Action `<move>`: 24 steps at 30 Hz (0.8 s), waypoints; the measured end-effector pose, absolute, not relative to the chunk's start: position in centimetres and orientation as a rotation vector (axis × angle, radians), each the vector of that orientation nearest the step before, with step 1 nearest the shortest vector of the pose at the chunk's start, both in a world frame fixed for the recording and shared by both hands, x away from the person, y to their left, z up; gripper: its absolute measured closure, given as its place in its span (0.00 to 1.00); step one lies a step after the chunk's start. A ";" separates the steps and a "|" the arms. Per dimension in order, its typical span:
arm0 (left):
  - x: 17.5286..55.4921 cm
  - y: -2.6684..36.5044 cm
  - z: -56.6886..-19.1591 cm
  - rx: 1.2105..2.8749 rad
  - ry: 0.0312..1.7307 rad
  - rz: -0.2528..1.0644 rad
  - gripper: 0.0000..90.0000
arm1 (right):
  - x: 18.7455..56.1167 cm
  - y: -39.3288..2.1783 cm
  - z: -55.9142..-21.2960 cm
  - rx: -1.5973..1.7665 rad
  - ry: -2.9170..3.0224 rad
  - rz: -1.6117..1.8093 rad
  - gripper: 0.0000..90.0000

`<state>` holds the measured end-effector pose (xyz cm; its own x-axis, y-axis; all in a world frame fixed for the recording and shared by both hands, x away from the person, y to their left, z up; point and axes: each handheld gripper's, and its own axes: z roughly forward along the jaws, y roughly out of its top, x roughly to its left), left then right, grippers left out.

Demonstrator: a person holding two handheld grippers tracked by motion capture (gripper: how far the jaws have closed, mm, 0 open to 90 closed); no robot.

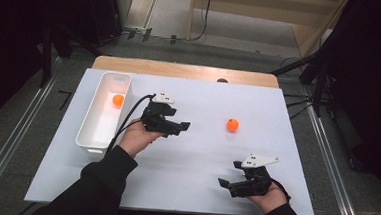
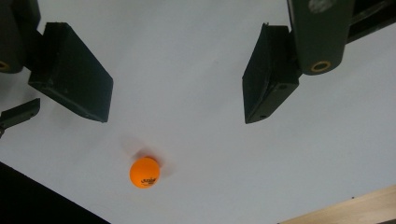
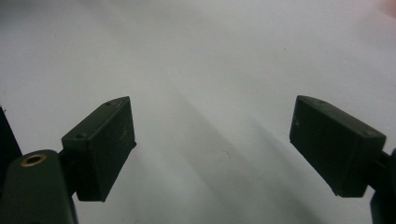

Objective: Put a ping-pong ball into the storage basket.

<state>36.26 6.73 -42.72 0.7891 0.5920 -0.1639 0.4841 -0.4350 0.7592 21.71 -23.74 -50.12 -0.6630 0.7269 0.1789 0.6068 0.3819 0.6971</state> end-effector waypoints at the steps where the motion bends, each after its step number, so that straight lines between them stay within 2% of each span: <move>1: 36.3 6.5 -42.8 2.110 0.800 0.162 0.28 | 21.7 -23.8 -50.1 1.208 2.476 1.148 0.14; 24: 37.6 2.8 -44.0 2.129 0.782 0.168 0.28 | 21.5 -23.9 -50.0 1.213 2.474 1.155 0.14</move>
<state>37.65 2.84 -43.97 0.7963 0.5865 -0.1483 0.4739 -0.4523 0.7556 21.55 -23.89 -50.04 -0.6604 0.7278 0.1851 0.6091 0.3750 0.6988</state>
